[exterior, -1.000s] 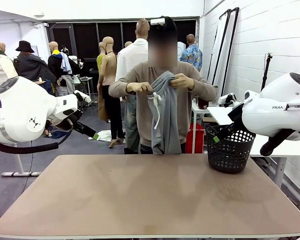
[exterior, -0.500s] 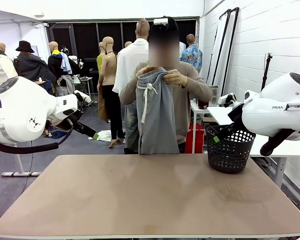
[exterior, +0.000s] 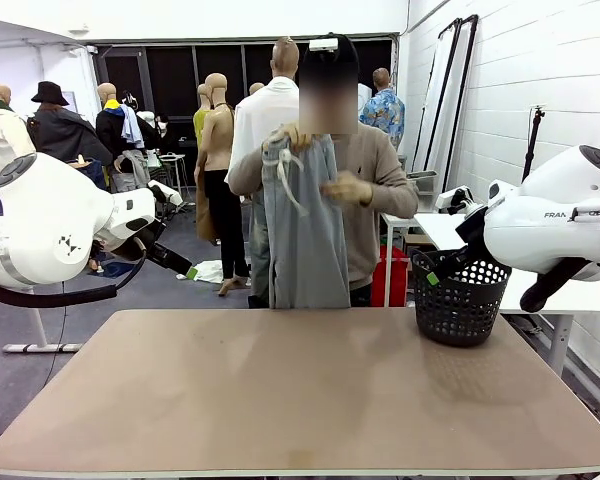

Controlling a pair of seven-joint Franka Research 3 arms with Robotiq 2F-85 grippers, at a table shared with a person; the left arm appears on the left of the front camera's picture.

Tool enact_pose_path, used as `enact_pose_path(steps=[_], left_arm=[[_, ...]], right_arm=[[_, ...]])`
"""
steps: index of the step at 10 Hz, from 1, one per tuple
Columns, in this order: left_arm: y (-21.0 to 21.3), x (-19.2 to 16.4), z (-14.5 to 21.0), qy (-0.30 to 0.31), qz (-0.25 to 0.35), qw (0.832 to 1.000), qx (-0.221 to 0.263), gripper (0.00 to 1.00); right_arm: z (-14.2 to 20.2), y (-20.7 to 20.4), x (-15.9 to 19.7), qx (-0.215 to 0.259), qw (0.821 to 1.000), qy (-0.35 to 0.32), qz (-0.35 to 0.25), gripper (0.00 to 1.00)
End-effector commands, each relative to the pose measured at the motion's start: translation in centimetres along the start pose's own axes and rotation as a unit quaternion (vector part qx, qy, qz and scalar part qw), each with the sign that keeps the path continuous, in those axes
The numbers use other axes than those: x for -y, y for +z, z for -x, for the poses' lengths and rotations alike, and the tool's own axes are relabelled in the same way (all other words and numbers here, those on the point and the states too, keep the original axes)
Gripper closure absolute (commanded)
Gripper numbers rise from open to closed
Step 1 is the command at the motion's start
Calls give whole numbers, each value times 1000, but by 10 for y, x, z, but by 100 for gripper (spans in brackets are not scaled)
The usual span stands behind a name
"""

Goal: Fold the training pants.
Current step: Grab both ends of the Training pants handed by a person.

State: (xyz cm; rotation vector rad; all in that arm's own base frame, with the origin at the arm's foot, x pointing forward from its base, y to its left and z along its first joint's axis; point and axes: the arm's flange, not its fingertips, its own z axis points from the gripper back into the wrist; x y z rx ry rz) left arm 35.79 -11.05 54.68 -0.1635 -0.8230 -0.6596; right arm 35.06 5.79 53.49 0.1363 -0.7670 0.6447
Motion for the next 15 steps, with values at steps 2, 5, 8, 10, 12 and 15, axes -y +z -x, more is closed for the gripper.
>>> enact_pose_path(steps=[2,5,8,10,12,15], left_arm=[[0,0,0,0,3,1000,2,0],[0,0,0,0,3,1000,2,0],[0,0,0,0,3,1000,2,0],[0,0,0,0,3,1000,2,0],[0,0,0,0,3,1000,2,0],[0,0,0,0,3,1000,2,0]], right_arm=[[0,0,0,0,1000,0,-3,0],[0,0,0,0,1000,0,-3,0],[0,0,0,0,1000,0,-3,0],[0,0,0,0,1000,0,-3,0],[0,0,0,0,1000,0,-3,0],[0,0,0,0,1000,0,-3,0]])
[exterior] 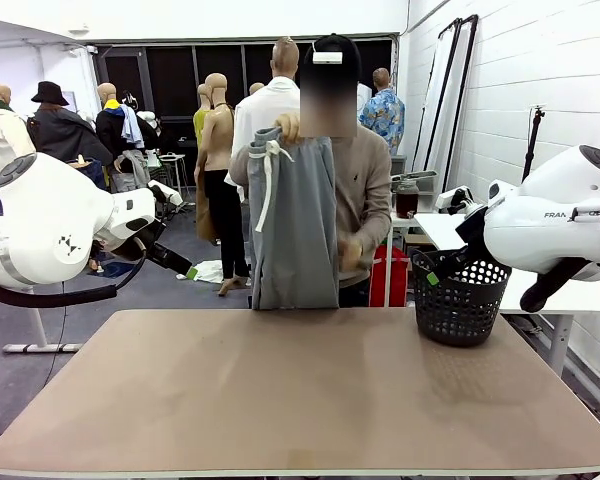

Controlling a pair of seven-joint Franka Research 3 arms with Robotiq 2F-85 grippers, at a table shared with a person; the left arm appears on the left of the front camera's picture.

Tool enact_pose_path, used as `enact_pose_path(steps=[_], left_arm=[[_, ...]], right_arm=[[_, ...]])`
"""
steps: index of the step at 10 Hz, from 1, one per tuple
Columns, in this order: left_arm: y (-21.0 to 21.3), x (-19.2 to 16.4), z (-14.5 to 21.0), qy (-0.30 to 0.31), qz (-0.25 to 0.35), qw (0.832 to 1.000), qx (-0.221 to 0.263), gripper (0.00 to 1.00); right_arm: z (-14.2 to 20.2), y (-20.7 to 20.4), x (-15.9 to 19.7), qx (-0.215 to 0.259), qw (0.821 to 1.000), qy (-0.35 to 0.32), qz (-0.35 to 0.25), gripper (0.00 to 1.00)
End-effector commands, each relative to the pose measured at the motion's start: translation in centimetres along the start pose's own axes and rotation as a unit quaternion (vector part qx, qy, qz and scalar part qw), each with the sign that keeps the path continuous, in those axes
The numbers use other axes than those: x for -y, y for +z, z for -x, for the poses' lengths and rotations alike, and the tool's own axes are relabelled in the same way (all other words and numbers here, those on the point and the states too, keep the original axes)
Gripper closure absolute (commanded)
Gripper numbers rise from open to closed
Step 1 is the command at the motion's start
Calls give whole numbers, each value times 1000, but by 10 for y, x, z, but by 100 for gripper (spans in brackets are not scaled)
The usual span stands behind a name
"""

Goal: Fold the training pants.
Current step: Grab both ends of the Training pants handed by a person.

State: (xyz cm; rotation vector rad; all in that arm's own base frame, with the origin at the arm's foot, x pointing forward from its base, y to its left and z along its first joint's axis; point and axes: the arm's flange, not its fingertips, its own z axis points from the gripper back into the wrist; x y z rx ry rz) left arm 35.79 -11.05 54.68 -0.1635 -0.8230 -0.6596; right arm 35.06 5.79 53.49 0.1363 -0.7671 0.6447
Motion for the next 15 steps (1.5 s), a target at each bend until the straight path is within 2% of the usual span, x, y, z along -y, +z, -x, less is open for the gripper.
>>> enact_pose_path(steps=[1,15], left_arm=[[0,0,0,0,3,1000,2,0],[0,0,0,0,3,1000,2,0]], right_arm=[[0,0,0,0,1000,0,-3,0],[0,0,0,0,1000,0,-3,0]])
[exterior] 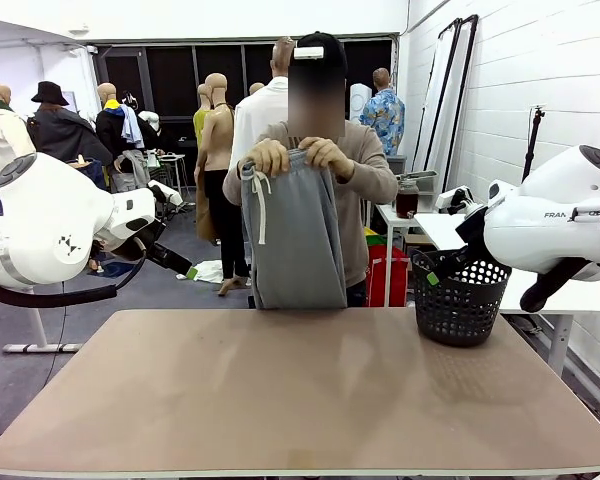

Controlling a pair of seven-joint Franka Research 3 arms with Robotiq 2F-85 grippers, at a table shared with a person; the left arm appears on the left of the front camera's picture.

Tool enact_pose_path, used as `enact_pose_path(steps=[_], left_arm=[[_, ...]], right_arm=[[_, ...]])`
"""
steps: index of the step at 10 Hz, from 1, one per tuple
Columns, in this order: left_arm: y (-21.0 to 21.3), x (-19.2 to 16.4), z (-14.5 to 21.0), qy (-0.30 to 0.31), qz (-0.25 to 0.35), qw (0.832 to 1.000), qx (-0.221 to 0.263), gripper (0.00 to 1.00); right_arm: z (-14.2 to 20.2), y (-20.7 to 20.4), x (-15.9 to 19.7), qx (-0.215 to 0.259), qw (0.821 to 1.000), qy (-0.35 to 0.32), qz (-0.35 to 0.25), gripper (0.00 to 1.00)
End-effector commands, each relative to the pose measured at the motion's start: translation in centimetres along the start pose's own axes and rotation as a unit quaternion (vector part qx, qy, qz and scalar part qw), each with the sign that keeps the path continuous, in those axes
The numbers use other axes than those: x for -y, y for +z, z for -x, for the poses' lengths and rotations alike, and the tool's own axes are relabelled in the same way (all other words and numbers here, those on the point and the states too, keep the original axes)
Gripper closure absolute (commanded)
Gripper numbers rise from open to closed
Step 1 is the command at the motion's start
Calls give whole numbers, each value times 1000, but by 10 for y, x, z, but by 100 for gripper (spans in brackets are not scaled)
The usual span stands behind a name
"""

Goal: Fold the training pants.
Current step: Grab both ends of the Training pants handed by a person.

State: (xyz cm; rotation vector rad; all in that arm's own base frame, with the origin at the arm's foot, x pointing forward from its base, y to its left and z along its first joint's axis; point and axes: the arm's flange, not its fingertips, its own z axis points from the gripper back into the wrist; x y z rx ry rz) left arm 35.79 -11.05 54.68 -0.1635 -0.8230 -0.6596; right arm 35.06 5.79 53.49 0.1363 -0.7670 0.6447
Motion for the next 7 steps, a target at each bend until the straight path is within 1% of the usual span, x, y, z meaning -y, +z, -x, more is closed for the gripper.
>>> enact_pose_path(steps=[1,7], left_arm=[[0,0,0,0,3,1000,2,0],[0,0,0,0,3,1000,2,0]], right_arm=[[0,0,0,0,1000,0,-3,0],[0,0,0,0,1000,0,-3,0]])
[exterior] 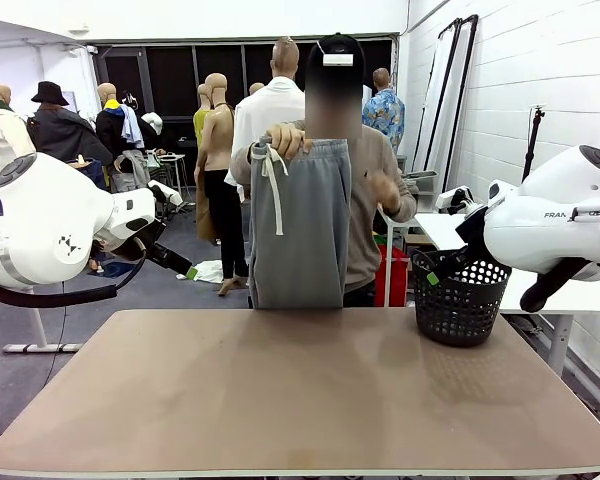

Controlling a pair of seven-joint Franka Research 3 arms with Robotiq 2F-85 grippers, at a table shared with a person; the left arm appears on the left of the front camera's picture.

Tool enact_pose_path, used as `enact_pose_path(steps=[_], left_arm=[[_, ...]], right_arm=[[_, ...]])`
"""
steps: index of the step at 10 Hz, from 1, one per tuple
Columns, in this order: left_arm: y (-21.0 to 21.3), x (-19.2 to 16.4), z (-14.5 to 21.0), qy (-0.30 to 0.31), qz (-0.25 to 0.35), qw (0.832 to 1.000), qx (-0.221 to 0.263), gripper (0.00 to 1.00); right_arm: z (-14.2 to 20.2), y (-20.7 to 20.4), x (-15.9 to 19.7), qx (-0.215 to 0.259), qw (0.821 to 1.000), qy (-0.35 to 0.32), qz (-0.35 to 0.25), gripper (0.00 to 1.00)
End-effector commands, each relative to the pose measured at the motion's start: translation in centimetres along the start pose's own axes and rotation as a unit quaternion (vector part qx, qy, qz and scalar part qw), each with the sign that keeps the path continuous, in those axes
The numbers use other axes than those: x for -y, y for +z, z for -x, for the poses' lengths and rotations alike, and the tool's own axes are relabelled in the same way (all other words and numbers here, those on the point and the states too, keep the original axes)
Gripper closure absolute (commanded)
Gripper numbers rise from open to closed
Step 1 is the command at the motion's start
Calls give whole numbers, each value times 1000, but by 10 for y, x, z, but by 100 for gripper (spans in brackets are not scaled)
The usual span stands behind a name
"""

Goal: Fold the training pants.
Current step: Grab both ends of the Training pants handed by a person.

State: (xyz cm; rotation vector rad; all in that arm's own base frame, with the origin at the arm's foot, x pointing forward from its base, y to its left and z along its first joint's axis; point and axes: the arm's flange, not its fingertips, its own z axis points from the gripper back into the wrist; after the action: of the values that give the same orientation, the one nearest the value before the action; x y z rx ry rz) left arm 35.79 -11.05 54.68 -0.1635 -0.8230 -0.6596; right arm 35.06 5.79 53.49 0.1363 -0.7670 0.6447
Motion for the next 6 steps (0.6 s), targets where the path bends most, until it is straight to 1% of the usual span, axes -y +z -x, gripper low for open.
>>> enact_pose_path(steps=[1,6], left_arm=[[0,0,0,0,3,1000,2,0],[0,0,0,0,3,1000,2,0]], right_arm=[[0,0,0,0,1000,0,-3,0],[0,0,0,0,1000,0,-3,0]])
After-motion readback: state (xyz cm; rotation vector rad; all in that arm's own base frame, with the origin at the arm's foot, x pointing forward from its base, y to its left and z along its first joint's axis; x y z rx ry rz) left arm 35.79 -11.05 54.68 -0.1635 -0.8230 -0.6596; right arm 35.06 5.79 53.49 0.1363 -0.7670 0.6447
